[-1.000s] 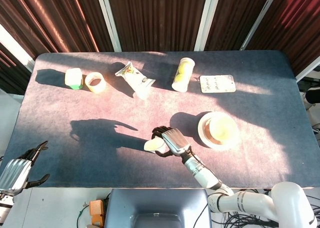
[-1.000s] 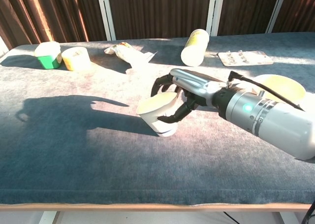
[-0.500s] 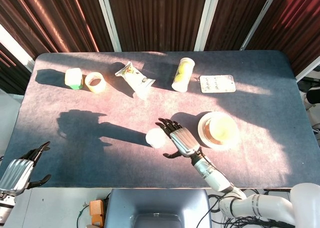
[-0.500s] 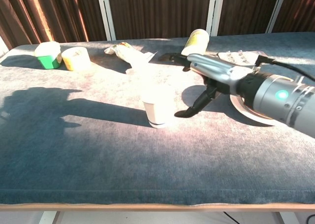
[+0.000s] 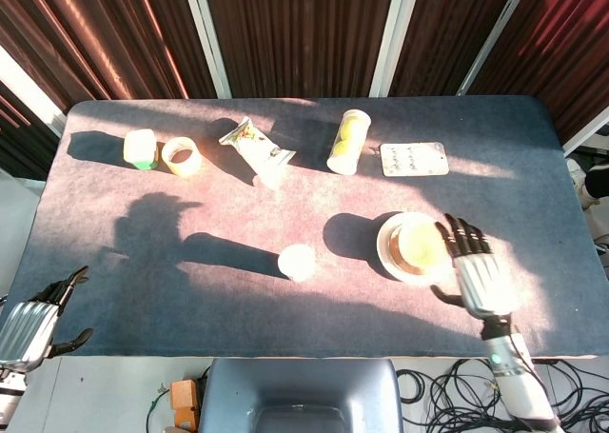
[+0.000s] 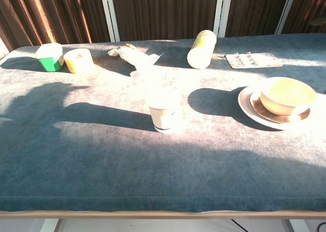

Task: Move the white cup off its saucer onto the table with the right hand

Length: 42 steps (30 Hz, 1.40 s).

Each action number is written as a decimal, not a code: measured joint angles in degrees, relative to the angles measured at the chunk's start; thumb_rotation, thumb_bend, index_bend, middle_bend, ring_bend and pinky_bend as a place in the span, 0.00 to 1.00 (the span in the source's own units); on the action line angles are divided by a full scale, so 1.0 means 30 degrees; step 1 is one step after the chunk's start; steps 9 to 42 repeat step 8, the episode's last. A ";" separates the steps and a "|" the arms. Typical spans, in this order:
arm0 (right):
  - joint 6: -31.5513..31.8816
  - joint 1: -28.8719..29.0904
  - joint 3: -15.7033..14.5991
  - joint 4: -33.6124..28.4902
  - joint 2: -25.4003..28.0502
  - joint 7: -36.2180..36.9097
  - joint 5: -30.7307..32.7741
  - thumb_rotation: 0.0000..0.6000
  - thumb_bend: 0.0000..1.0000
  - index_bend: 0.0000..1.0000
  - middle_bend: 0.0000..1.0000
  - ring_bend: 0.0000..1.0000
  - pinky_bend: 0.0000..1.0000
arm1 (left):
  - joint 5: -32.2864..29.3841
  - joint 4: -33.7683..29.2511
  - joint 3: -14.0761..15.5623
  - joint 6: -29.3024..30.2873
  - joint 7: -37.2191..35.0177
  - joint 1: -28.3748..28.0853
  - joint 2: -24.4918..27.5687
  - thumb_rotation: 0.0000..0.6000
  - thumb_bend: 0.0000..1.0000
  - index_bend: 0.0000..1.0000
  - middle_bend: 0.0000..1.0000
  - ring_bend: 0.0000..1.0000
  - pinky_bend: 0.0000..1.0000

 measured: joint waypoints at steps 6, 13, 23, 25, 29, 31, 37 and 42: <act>0.1357 -0.1558 0.0091 0.2828 -0.0388 0.0887 0.0721 1.00 0.07 0.00 0.00 0.00 0.13 | -0.0325 -0.0150 -0.0265 0.0452 0.1675 0.0234 -0.0437 1.00 0.22 0.08 0.23 0.24 0.48; 0.1358 -0.1800 0.0269 0.3554 -0.0545 0.1520 0.0939 1.00 0.07 0.00 0.00 0.00 0.13 | -0.0377 -0.0215 -0.0331 0.0552 0.2233 0.0284 -0.0624 1.00 0.22 0.08 0.23 0.24 0.48; 0.1358 -0.1800 0.0269 0.3554 -0.0545 0.1520 0.0939 1.00 0.07 0.00 0.00 0.00 0.13 | -0.0377 -0.0215 -0.0331 0.0552 0.2233 0.0284 -0.0624 1.00 0.22 0.08 0.23 0.24 0.48; 0.1358 -0.1800 0.0269 0.3554 -0.0545 0.1520 0.0939 1.00 0.07 0.00 0.00 0.00 0.13 | -0.0377 -0.0215 -0.0331 0.0552 0.2233 0.0284 -0.0624 1.00 0.22 0.08 0.23 0.24 0.48; 0.1358 -0.1800 0.0269 0.3554 -0.0545 0.1520 0.0939 1.00 0.07 0.00 0.00 0.00 0.13 | -0.0377 -0.0215 -0.0331 0.0552 0.2233 0.0284 -0.0624 1.00 0.22 0.08 0.23 0.24 0.48; 0.1358 -0.1800 0.0269 0.3554 -0.0545 0.1520 0.0939 1.00 0.07 0.00 0.00 0.00 0.13 | -0.0377 -0.0215 -0.0331 0.0552 0.2233 0.0284 -0.0624 1.00 0.22 0.08 0.23 0.24 0.48; 0.1358 -0.1800 0.0269 0.3554 -0.0545 0.1520 0.0939 1.00 0.07 0.00 0.00 0.00 0.13 | -0.0377 -0.0215 -0.0331 0.0552 0.2233 0.0284 -0.0624 1.00 0.22 0.08 0.23 0.24 0.48; 0.1358 -0.1800 0.0269 0.3554 -0.0545 0.1520 0.0939 1.00 0.07 0.00 0.00 0.00 0.13 | -0.0377 -0.0215 -0.0331 0.0552 0.2233 0.0284 -0.0624 1.00 0.22 0.08 0.23 0.24 0.48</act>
